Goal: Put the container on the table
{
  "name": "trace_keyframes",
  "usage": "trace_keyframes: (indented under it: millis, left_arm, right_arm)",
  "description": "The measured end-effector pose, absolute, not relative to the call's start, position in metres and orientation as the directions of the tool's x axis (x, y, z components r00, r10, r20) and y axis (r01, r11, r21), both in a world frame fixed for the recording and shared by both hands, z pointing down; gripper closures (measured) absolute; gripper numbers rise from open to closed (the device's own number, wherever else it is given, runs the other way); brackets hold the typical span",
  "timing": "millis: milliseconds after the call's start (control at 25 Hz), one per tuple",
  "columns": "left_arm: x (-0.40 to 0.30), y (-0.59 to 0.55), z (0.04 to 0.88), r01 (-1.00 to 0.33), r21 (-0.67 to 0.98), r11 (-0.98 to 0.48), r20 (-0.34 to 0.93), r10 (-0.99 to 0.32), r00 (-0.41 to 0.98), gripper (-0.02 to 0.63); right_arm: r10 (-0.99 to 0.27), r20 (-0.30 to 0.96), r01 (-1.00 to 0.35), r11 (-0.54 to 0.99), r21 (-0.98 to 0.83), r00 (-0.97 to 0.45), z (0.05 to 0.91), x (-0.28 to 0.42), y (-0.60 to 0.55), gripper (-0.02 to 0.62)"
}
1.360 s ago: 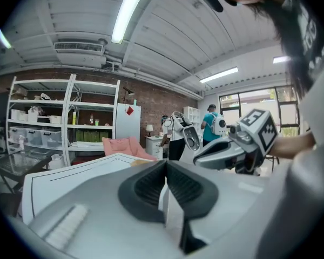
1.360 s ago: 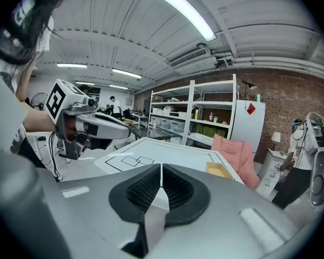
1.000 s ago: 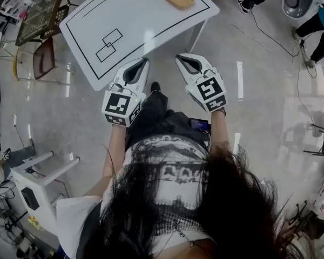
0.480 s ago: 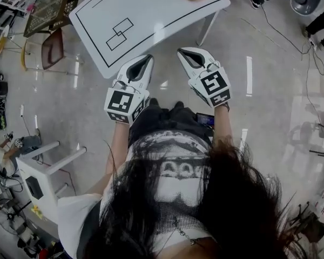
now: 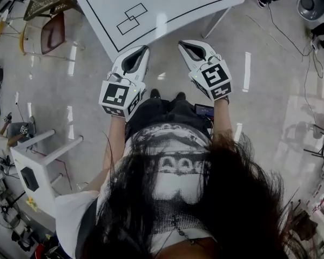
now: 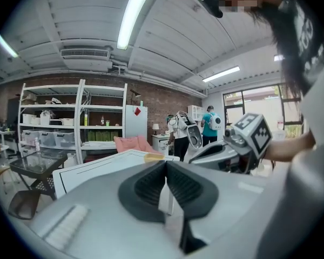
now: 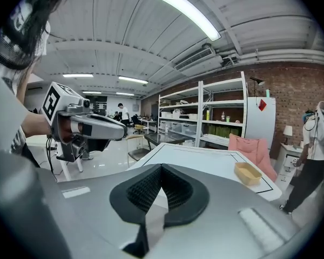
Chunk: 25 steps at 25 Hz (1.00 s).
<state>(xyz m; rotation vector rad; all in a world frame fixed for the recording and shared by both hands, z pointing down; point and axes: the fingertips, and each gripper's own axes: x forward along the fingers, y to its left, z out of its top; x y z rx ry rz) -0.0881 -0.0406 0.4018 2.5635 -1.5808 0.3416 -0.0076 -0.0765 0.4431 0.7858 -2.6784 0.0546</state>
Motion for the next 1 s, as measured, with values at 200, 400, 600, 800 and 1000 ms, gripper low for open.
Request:
trace_keyframes:
  millis: [200,400,600,800,1000]
  left_arm:
    - [-0.119,-0.029,0.403,-0.893,-0.012,-0.45,0.239,-0.869,0.434,0.606]
    - [-0.131,-0.024,0.404,-0.892,-0.003,-0.452,0.231,-0.868,0.439,0.606]
    - [-0.152,-0.015,0.405,-0.888,0.009,-0.459,0.216,-0.866,0.45,0.606]
    - [-0.151,-0.016,0.406,-0.883,0.013,-0.47,0.211,-0.862,0.462,0.606]
    - [-0.145,-0.019,0.401,-0.879,0.012,-0.477,0.204,-0.859,0.469,0.606]
  right_arm:
    - [-0.517,0.365,-0.527,0.846,0.083,-0.774,0.444,-0.035,-0.07,0.592]
    - [-0.518,0.38,-0.525,0.846,0.094,-0.766,0.443,-0.045,-0.066,0.592]
    - [-0.516,0.393,-0.518,0.848,0.11,-0.761,0.444,-0.069,-0.054,0.592]
    - [-0.518,0.404,-0.522,0.846,0.112,-0.754,0.445,-0.069,-0.053,0.592]
    - [-0.526,0.399,-0.526,0.842,0.122,-0.751,0.439,-0.062,-0.054,0.592]
